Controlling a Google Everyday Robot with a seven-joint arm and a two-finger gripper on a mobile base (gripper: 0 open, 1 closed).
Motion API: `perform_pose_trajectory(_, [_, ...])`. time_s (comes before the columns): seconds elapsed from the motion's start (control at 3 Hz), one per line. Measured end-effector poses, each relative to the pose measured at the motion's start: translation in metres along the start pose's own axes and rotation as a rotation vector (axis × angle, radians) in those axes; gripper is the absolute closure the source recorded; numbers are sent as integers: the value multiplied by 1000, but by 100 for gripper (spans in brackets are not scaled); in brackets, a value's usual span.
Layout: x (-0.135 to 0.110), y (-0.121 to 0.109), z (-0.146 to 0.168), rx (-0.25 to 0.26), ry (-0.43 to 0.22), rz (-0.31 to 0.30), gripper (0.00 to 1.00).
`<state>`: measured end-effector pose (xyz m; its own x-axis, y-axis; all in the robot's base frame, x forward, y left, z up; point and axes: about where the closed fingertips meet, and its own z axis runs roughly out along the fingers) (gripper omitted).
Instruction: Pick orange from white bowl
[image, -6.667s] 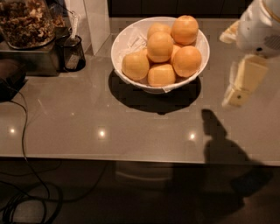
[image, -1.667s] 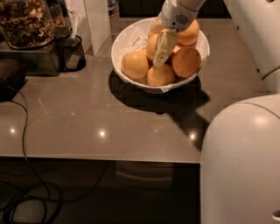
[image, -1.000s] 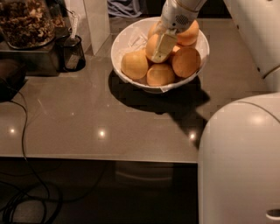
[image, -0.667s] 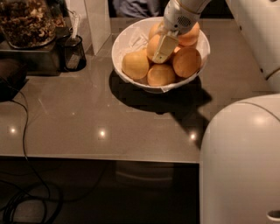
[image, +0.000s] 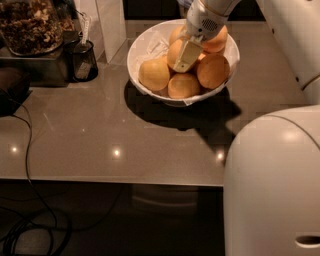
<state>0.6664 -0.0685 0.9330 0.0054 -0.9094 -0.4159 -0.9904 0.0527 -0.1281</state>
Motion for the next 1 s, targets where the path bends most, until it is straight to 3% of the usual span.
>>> perform_pose_trajectory(0.33, [-24, 13, -36, 33, -110, -78, 100])
perform_pose_trajectory(0.67, [-36, 31, -74, 80, -178, -117, 100])
perform_pose_trajectory(1.0, [-25, 59, -121, 177, -214, -74, 100])
